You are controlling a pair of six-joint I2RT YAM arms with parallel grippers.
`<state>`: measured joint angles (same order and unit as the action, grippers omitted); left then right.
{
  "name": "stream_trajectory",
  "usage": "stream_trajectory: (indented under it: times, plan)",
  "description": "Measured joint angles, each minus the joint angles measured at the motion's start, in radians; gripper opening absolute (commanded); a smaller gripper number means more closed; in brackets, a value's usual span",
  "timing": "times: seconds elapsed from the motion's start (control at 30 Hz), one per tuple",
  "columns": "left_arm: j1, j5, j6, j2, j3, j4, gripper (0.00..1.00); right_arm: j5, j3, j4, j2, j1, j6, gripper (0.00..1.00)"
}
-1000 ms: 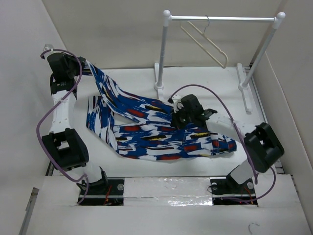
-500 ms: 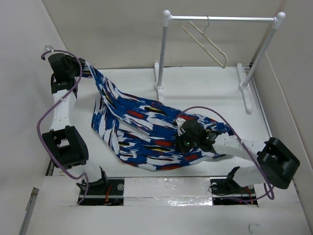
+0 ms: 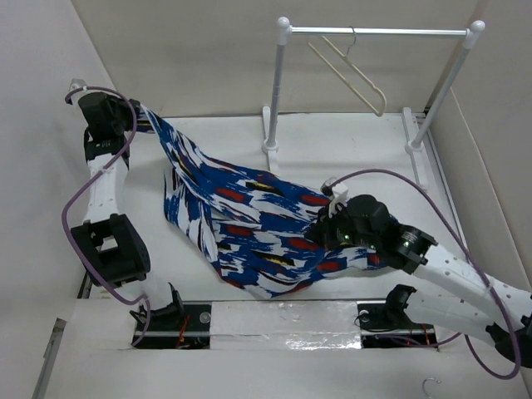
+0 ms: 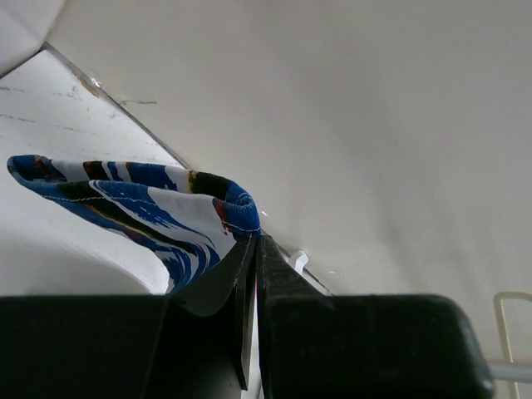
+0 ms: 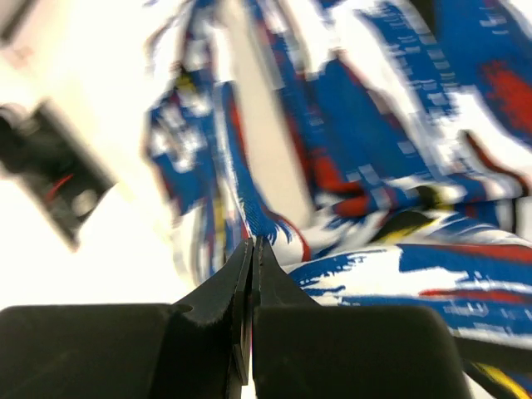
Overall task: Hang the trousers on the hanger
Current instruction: Flatten out the trousers at the center of the board.
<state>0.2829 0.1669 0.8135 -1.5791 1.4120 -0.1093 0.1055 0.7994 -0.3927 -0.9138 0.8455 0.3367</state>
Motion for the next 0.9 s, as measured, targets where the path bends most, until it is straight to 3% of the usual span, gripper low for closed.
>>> stream_trajectory:
  times: [0.13,0.37,0.47,0.5,0.53,0.6,0.63,0.67,0.7,0.73,0.8,0.83,0.9]
  plan:
    - [0.0,-0.003,0.009,-0.001,0.032,0.01,0.0,-0.003,-0.024,-0.067,0.092,0.127,0.07,0.0]
    - [0.002,-0.018,0.023,-0.077,0.252,0.041,0.0,0.034,-0.322,-0.083,0.159,0.428,0.328,0.0]
    - [0.006,-0.025,0.022,-0.102,0.307,0.065,0.0,0.045,-0.344,-0.133,0.158,0.513,0.404,0.0]
    - [0.008,-0.026,0.021,-0.108,0.32,0.072,0.0,0.044,-0.337,-0.142,0.164,0.526,0.416,0.06]
    - [0.01,-0.026,0.021,-0.112,0.324,0.072,0.0,0.041,-0.32,-0.161,0.169,0.536,0.424,0.32]
    - [0.012,-0.026,0.022,-0.112,0.322,0.077,0.0,0.021,-0.266,-0.206,0.177,0.546,0.429,0.63]
    - [0.012,-0.025,0.021,-0.112,0.317,0.074,0.0,-0.001,-0.225,-0.233,0.178,0.549,0.427,0.89]
    - [0.012,-0.026,0.021,-0.111,0.31,0.074,0.0,-0.035,-0.181,-0.25,0.178,0.55,0.426,0.97]
    - [0.012,-0.027,0.018,-0.11,0.3,0.071,0.0,-0.069,-0.134,-0.261,0.179,0.55,0.413,0.99]
    - [0.012,-0.031,0.016,-0.107,0.282,0.063,0.0,-0.113,-0.083,-0.276,0.179,0.55,0.401,0.94]
    - [0.013,-0.038,0.014,-0.098,0.231,0.054,0.0,-0.201,0.018,-0.288,0.176,0.522,0.369,0.73]
    - [0.013,-0.039,0.013,-0.095,0.208,0.052,0.0,-0.248,0.06,-0.286,0.175,0.491,0.35,0.4]
    - [0.014,-0.039,0.011,-0.087,0.151,0.043,0.0,-0.341,0.116,-0.269,0.172,0.381,0.306,0.04]
